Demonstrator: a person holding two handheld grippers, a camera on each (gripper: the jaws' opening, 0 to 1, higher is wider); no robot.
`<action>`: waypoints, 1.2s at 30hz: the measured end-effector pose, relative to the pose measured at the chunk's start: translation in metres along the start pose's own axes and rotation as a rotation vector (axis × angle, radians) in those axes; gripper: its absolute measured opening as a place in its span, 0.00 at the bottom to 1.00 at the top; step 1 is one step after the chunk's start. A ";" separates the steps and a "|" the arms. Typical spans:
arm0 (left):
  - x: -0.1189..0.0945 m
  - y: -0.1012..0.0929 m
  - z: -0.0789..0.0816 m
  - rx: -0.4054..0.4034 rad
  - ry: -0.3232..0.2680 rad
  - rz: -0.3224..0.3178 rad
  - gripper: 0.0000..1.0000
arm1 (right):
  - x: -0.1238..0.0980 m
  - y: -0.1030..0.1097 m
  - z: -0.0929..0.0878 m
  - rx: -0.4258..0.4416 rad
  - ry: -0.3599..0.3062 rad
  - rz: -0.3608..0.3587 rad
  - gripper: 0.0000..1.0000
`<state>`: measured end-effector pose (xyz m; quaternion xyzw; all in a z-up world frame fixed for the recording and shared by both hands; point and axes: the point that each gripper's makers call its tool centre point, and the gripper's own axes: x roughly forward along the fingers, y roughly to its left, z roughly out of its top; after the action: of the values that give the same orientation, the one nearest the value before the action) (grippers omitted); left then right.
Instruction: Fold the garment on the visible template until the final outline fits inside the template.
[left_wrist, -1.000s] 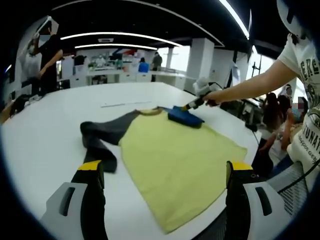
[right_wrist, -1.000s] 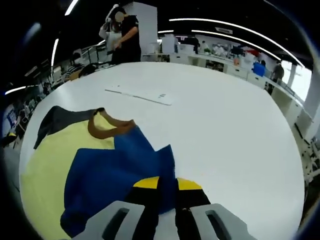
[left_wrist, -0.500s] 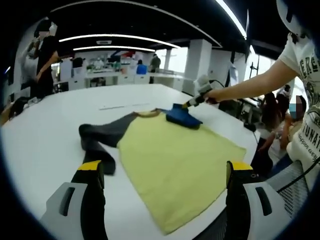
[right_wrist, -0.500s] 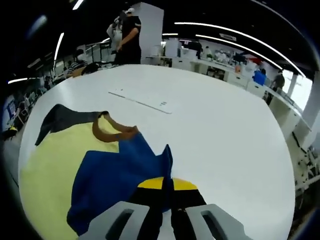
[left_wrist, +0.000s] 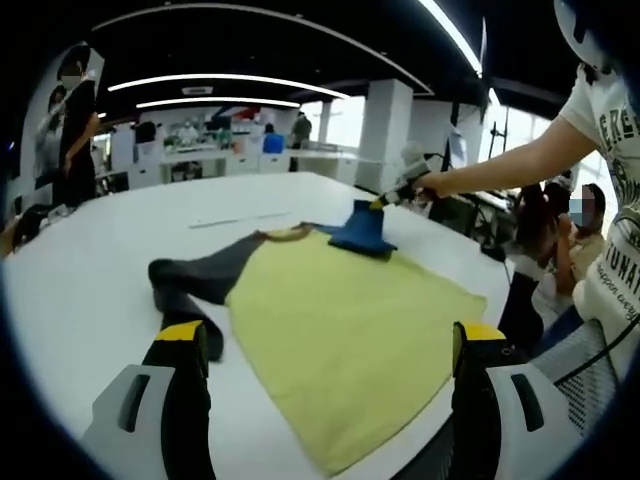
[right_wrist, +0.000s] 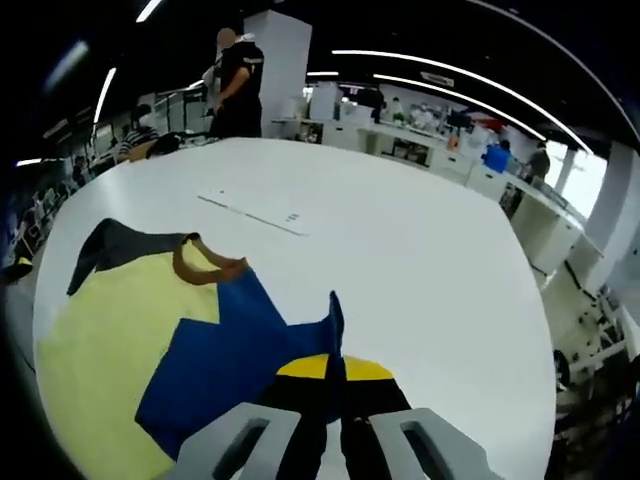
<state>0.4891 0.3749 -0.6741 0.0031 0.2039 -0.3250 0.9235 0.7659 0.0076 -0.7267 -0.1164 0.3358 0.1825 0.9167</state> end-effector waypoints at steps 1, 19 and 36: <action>0.000 -0.001 0.001 -0.002 -0.005 -0.001 0.99 | -0.003 -0.004 -0.003 0.017 0.009 -0.010 0.00; 0.002 0.000 -0.002 0.002 0.001 -0.027 0.99 | -0.071 -0.045 -0.056 0.123 0.052 -0.156 0.00; -0.001 0.007 -0.006 0.007 -0.004 -0.021 0.99 | -0.108 -0.065 -0.094 0.134 0.105 -0.243 0.00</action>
<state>0.4901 0.3818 -0.6798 0.0035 0.2012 -0.3353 0.9204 0.6627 -0.1105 -0.7198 -0.1042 0.3779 0.0410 0.9190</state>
